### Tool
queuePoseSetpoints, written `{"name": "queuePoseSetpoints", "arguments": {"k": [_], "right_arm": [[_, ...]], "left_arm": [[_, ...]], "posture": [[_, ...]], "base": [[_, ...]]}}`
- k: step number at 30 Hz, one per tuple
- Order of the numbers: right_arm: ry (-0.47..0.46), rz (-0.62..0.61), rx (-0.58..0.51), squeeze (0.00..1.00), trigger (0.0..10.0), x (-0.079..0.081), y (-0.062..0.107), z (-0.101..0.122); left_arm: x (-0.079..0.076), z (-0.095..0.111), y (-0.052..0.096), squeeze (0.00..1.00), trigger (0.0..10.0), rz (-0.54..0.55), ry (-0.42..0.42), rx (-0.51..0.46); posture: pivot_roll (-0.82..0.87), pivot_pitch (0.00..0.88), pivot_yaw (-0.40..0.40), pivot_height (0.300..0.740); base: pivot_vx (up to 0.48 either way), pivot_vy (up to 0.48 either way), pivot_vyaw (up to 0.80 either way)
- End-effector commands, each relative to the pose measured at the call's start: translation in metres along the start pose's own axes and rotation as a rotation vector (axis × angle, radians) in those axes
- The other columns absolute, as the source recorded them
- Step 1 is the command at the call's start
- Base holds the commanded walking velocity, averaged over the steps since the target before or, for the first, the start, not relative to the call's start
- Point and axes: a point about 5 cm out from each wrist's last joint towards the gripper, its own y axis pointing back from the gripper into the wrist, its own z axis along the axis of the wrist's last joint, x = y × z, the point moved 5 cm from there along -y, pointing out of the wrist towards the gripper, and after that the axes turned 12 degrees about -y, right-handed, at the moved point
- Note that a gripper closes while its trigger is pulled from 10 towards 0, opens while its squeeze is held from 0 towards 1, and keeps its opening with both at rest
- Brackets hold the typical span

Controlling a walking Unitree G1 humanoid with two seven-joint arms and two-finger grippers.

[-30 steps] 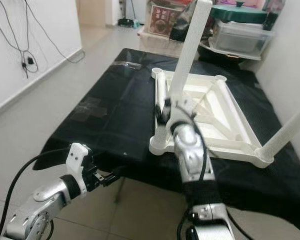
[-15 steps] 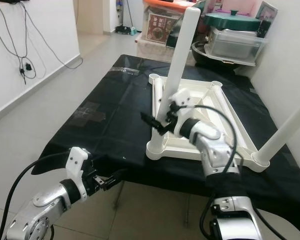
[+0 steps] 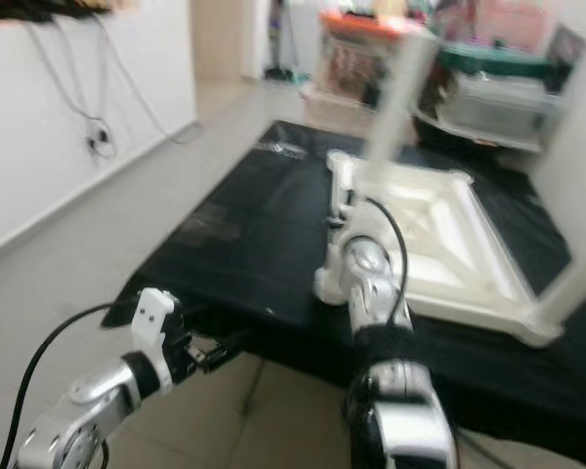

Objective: Building children table

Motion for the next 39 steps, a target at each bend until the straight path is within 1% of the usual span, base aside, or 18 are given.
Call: {"name": "queuePoseSetpoints", "arguments": {"k": [1,2,4,5,6,10,11,15,16,19,23,24,25,26,27,31,32,39], "right_arm": [[0.059,-0.103,0.114,0.00,10.0,-0.025,0.002,-0.029],[0.059,-0.103,0.114,0.00,10.0,-0.025,0.002,-0.029],[0.038,0.152,0.115,0.00,10.0,0.019,0.015,-0.029],[0.038,0.152,0.115,0.00,10.0,0.019,0.015,-0.029],[0.046,0.313,0.112,0.00,10.0,0.044,0.020,-0.025],[0.053,0.591,0.148,0.00,10.0,0.076,0.022,-0.015],[0.071,0.655,0.156,0.00,0.0,0.076,0.015,-0.007],[0.139,0.680,0.172,0.00,0.0,0.068,-0.001,0.006],[0.160,0.735,0.204,0.00,10.0,0.069,-0.001,0.011],[0.170,0.774,0.225,0.00,10.0,0.069,0.000,0.015],[0.258,1.127,0.254,0.00,10.0,0.079,0.032,0.017],[0.258,1.127,0.254,0.00,10.0,0.079,0.032,0.017],[0.274,1.216,0.260,0.00,6.7,0.084,0.039,0.016],[0.274,1.216,0.260,0.00,6.7,0.084,0.039,0.016],[0.274,1.262,0.272,0.00,0.0,0.089,0.040,0.015],[0.268,1.276,0.277,0.00,0.0,0.098,0.038,0.013],[0.274,1.248,0.286,0.00,10.0,0.101,0.034,0.010],[0.175,1.229,0.300,0.00,10.0,0.100,0.039,0.005]], "left_arm": [[-0.004,0.004,-0.003,0.00,10.0,-0.018,-0.004,-0.013],[-0.004,0.004,-0.003,0.00,10.0,-0.018,-0.004,-0.013],[0.000,0.003,-0.002,0.00,10.0,-0.023,-0.012,-0.003],[0.000,0.003,-0.002,0.00,10.0,-0.023,-0.012,-0.003],[0.002,0.004,-0.003,0.00,10.0,-0.027,-0.017,-0.001],[0.006,0.005,-0.004,0.00,10.0,-0.029,-0.024,-0.001],[0.006,0.005,-0.005,0.00,10.0,-0.030,-0.025,-0.002],[0.004,0.005,-0.007,0.00,10.0,-0.030,-0.022,-0.009],[0.002,0.006,-0.007,0.00,10.0,-0.028,-0.017,-0.015],[0.001,0.006,-0.007,0.00,10.0,-0.026,-0.014,-0.019],[-0.001,0.003,-0.006,0.00,10.0,-0.029,-0.013,-0.011],[-0.001,0.003,-0.006,0.00,10.0,-0.029,-0.013,-0.011],[0.001,0.004,-0.006,0.00,10.0,-0.031,-0.016,-0.011],[0.001,0.004,-0.006,0.00,10.0,-0.031,-0.016,-0.011],[0.003,0.005,-0.006,0.00,10.0,-0.032,-0.023,-0.011],[0.006,0.007,-0.006,0.00,10.0,-0.031,-0.030,-0.011],[0.006,0.007,-0.006,0.00,10.0,-0.031,-0.031,-0.011],[-0.003,0.003,-0.004,0.00,10.0,-0.045,-0.015,-0.004]], "posture": [[0.09,0.000,-0.111,0.740],[0.09,0.000,-0.111,0.740],[0.08,0.000,-0.095,0.740],[0.08,0.000,-0.095,0.740],[0.08,0.000,-0.089,0.740],[0.06,0.000,-0.085,0.740],[0.07,0.000,-0.093,0.740],[0.07,0.000,-0.101,0.740],[0.07,0.000,-0.107,0.740],[0.07,0.000,-0.107,0.740],[0.09,0.000,-0.109,0.740],[0.09,0.000,-0.109,0.740],[0.09,0.000,-0.108,0.740],[0.09,0.000,-0.108,0.740],[0.09,0.000,-0.108,0.740],[0.09,0.000,-0.108,0.740],[0.10,0.000,-0.114,0.740],[0.09,0.000,-0.098,0.740]], "base": [[0.000,0.000,0.00],[0.000,0.000,0.00],[0.000,0.000,0.00],[0.000,0.000,0.00],[0.000,0.000,0.00],[0.000,0.000,0.00],[0.000,0.000,0.00],[0.000,0.000,0.00],[0.000,0.000,0.00],[0.000,0.000,0.00],[0.000,0.000,0.00],[0.000,0.000,0.00],[0.000,0.000,0.00],[0.000,0.000,0.00],[0.000,0.000,0.00],[0.000,0.000,0.00],[0.000,0.000,0.00],[0.000,0.000,0.00]]}}
